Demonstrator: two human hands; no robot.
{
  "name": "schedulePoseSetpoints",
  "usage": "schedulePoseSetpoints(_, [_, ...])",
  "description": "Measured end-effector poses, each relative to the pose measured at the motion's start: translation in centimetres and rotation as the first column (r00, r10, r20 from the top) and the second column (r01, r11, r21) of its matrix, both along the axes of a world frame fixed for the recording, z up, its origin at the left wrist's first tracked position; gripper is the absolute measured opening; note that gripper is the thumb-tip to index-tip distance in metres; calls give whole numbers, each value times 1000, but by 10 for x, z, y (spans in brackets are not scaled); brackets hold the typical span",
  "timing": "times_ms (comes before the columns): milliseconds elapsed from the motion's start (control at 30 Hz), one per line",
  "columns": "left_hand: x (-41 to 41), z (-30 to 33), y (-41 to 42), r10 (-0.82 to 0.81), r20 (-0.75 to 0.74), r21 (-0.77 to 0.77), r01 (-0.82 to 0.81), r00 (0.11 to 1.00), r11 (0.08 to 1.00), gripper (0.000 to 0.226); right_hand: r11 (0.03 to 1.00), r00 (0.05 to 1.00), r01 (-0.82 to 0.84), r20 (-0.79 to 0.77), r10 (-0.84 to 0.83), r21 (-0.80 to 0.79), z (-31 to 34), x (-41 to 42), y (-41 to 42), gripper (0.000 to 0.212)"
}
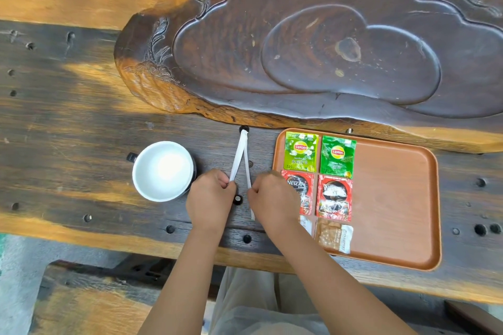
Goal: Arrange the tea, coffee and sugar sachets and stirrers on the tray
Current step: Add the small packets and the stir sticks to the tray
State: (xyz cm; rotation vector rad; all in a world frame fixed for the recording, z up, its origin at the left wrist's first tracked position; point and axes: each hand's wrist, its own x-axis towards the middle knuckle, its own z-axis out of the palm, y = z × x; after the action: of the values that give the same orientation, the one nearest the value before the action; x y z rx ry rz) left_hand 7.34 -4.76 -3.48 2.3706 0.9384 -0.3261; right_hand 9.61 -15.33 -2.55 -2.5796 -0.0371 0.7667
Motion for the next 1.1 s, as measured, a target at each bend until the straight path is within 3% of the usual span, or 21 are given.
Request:
schedulePoseSetpoints(200, [-1,2,-4,81,14,-166,-78,997,983,5,989,998,56,-45,-50,136,-1,-7,-20,16])
schedulePoseSetpoints(400, [1,27,-27,178,72,-397,-136,981,908,4,931,963,262,-128,-236,255,17,-1,-71,28])
schedulePoseSetpoints(600, [19,43,-100,80,88,-605,-11,993,796,7,870,907,417,-59,-417,262,39,6,-160,27])
schedulePoseSetpoints(800, [27,28,-184,-133,82,-591,156,988,792,9,826,842,539,-69,-535,166,26,3,-229,28])
schedulePoseSetpoints(1100, [30,5,-232,-335,41,-430,319,941,845,10,881,875,473,-109,-471,-10,-5,-8,-266,28])
